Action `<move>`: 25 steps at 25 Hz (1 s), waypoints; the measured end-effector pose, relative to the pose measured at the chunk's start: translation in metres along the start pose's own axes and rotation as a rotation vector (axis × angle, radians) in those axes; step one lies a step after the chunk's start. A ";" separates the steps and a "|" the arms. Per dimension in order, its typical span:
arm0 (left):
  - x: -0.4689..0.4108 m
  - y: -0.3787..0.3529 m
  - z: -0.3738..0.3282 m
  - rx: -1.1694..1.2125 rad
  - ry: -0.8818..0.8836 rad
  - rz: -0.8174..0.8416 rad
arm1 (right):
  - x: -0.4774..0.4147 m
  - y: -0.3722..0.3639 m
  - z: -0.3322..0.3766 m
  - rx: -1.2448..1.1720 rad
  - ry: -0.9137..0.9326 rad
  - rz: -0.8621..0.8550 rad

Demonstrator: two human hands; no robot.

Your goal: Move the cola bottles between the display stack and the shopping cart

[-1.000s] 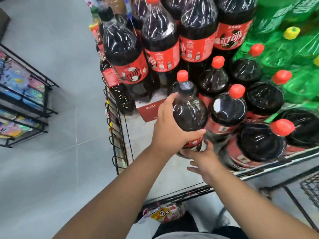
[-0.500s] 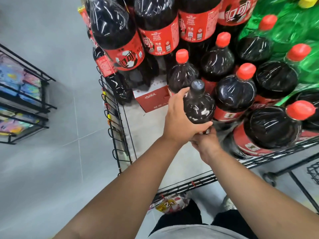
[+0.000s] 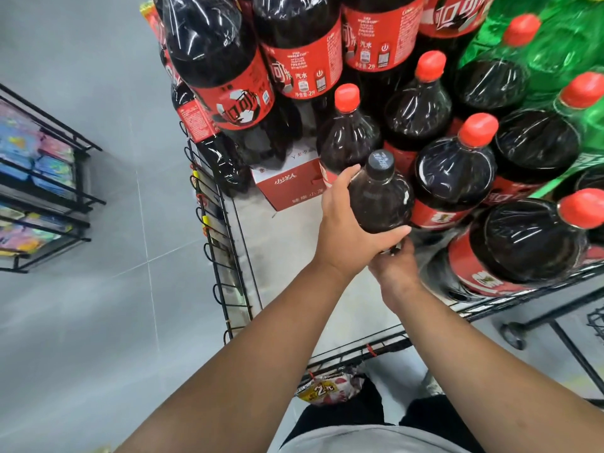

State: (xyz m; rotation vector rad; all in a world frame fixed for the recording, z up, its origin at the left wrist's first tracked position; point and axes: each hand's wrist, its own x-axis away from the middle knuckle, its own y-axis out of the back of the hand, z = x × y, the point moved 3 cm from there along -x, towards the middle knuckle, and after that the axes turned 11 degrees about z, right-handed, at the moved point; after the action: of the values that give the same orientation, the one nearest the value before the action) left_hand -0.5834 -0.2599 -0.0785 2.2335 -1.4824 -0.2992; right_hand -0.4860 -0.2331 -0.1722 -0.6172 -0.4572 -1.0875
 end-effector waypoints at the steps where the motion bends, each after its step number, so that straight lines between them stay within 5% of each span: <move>1: 0.000 0.000 0.000 0.021 0.015 -0.005 | 0.000 0.001 0.000 0.018 0.015 -0.009; 14: -0.001 -0.003 0.011 0.106 0.050 0.001 | 0.004 0.005 0.000 0.096 0.090 -0.038; 25: 0.013 0.027 -0.002 -0.117 0.082 0.274 | 0.041 0.024 0.017 0.685 0.084 0.005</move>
State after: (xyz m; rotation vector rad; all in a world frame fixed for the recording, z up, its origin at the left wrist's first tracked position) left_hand -0.5996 -0.2803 -0.0634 1.9001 -1.6570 -0.1987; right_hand -0.4478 -0.2420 -0.1399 0.0316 -0.7082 -0.8719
